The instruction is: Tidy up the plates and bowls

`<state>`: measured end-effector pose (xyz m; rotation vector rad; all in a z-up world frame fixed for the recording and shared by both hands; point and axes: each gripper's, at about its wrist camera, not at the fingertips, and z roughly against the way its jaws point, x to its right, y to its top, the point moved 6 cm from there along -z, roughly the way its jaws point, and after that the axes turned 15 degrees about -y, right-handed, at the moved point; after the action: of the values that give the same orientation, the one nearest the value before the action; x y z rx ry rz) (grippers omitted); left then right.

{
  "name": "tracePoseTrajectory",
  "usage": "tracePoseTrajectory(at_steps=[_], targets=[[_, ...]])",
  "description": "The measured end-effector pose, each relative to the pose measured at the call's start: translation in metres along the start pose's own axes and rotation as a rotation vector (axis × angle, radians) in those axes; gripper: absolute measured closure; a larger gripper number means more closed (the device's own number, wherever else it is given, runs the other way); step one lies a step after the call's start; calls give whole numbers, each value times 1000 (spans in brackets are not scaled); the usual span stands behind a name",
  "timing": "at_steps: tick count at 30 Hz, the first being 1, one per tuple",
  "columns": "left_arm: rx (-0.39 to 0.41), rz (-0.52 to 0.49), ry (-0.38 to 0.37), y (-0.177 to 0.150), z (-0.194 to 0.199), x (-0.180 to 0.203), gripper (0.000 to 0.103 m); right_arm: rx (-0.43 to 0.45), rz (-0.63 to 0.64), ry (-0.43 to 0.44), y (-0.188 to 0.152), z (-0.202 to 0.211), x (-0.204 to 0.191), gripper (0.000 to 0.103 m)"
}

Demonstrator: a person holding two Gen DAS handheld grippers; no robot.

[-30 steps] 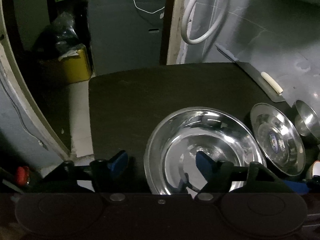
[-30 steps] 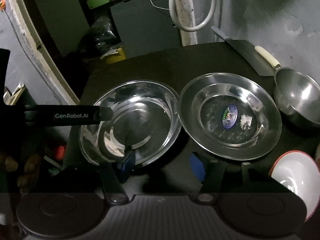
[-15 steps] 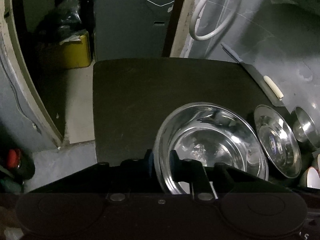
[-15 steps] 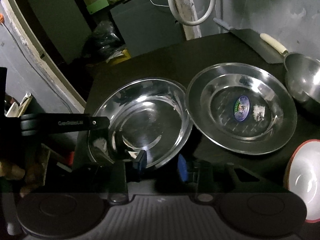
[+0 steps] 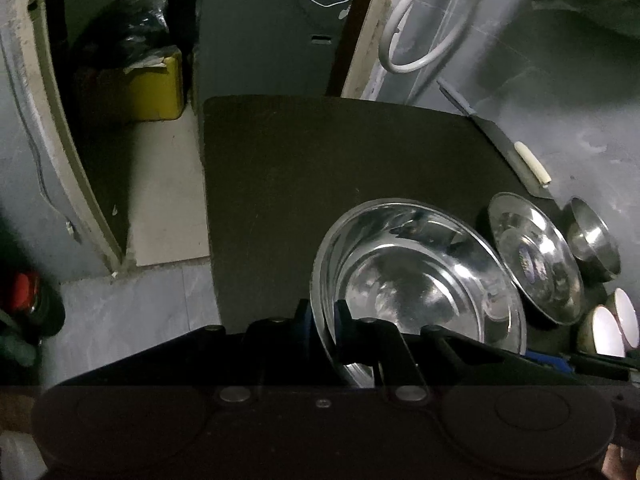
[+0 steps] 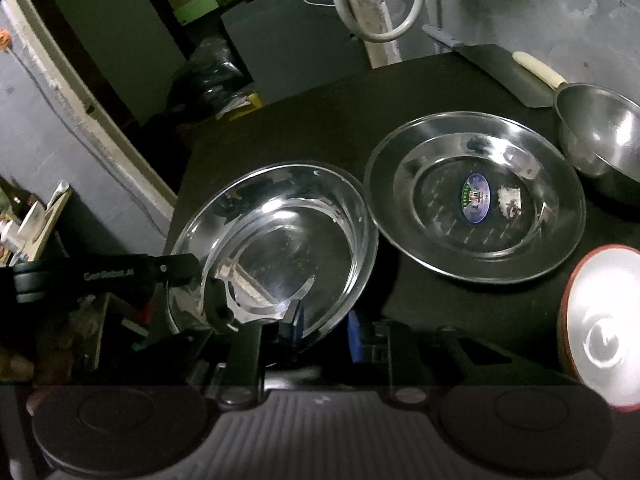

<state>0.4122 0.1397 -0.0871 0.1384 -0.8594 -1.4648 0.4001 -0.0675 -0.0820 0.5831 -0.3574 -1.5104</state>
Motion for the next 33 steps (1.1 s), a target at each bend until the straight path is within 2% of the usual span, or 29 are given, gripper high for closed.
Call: tracePoseTrajectory(at_steps=[10, 17, 26, 33], targets=[[56, 27, 21, -25, 38, 15, 90, 44, 44, 56, -8, 29, -1, 78], [92, 12, 32, -38, 62, 46, 90, 74, 63, 73, -15, 58, 10, 78], [35, 4, 51, -85, 73, 84, 89, 38, 106, 73, -52, 91, 37, 78], [-21, -2, 109, -127, 80, 102, 87, -7, 147, 83, -84, 105, 49, 78]])
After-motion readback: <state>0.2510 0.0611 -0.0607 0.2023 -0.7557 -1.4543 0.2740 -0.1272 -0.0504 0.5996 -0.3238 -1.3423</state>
